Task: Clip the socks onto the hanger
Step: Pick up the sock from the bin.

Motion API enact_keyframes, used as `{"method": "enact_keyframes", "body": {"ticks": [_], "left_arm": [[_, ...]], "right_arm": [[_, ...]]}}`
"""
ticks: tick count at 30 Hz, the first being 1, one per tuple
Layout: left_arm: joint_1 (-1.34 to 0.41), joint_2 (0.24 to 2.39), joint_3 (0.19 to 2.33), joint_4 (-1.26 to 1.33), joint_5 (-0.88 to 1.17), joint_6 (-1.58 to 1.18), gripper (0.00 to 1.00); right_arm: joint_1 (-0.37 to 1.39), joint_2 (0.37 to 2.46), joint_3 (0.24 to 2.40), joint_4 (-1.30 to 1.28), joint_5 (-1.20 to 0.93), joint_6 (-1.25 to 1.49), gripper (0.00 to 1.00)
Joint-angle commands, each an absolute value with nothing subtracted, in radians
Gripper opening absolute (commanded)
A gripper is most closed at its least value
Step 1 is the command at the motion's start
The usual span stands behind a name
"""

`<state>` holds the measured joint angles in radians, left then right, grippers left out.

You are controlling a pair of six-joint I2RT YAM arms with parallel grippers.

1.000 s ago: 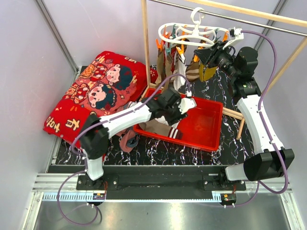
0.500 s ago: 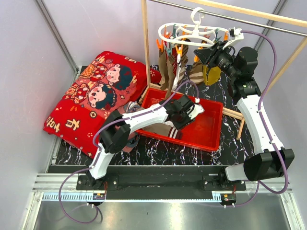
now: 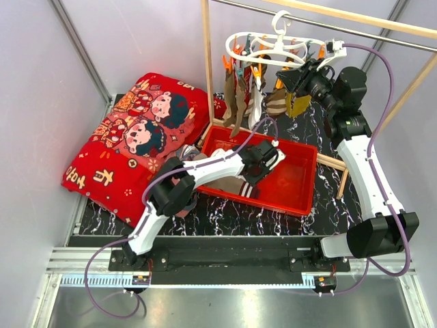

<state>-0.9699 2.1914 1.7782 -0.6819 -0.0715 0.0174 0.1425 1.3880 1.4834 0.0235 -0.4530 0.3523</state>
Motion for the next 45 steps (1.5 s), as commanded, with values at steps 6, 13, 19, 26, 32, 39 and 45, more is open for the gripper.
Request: {"method": "enact_keyframes", "body": {"ticks": [6, 13, 19, 26, 32, 39, 45], "left_arm": [[-0.971, 2.270, 1.864, -0.673, -0.144, 0.003, 0.43], [-0.969, 2.292, 1.847, -0.673, -0.161, 0.003, 0.41], [-0.969, 2.273, 1.833, -0.661, -0.176, 0.005, 0.15], [-0.969, 2.146, 1.763, -0.574, -0.184, 0.005, 0.00], [-0.968, 1.987, 1.698, -0.474, -0.109, 0.002, 0.00], [-0.953, 1.873, 1.695, -0.433, -0.054, -0.049, 0.00], [-0.916, 1.778, 1.701, -0.373, -0.032, -0.058, 0.00]], "right_arm": [[0.153, 1.361, 1.467, -0.026, -0.454, 0.339, 0.00], [0.152, 1.358, 1.463, -0.026, -0.451, 0.333, 0.00], [0.153, 1.356, 1.463, -0.023, -0.456, 0.337, 0.00], [0.153, 1.351, 1.463, -0.023, -0.454, 0.333, 0.00], [0.153, 1.348, 1.463, -0.021, -0.453, 0.331, 0.00], [0.153, 1.339, 1.466, -0.021, -0.454, 0.330, 0.00], [0.153, 1.339, 1.473, -0.021, -0.466, 0.327, 0.00]]}}
